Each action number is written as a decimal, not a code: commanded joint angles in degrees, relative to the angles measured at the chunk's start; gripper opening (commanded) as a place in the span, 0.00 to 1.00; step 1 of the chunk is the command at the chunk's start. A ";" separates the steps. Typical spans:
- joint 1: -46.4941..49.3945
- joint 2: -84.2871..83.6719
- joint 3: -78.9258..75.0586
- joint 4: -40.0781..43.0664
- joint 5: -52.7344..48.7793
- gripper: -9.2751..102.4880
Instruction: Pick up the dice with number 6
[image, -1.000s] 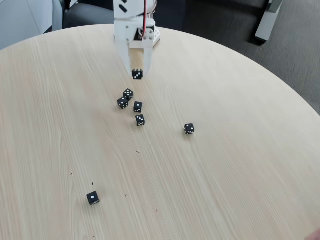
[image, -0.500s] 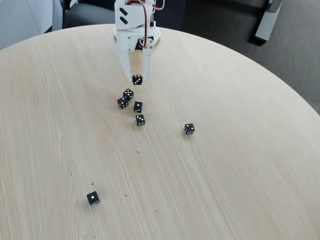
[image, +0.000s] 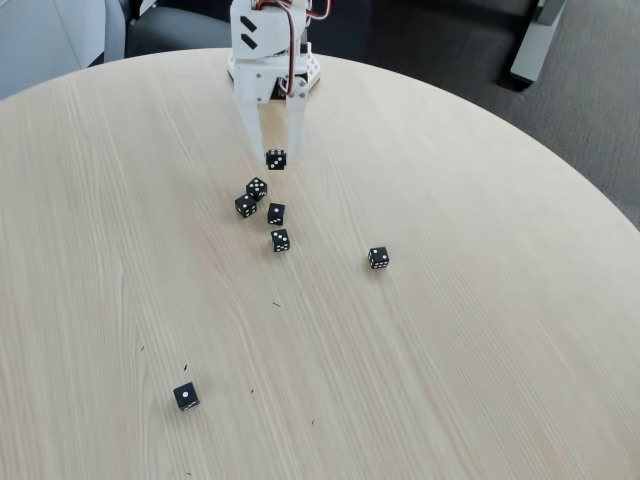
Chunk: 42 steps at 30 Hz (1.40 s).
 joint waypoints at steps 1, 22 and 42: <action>0.18 0.26 -0.26 -0.09 1.14 0.08; 0.88 0.70 -0.26 -0.18 3.60 0.09; 0.79 0.70 -0.26 -0.18 3.60 0.09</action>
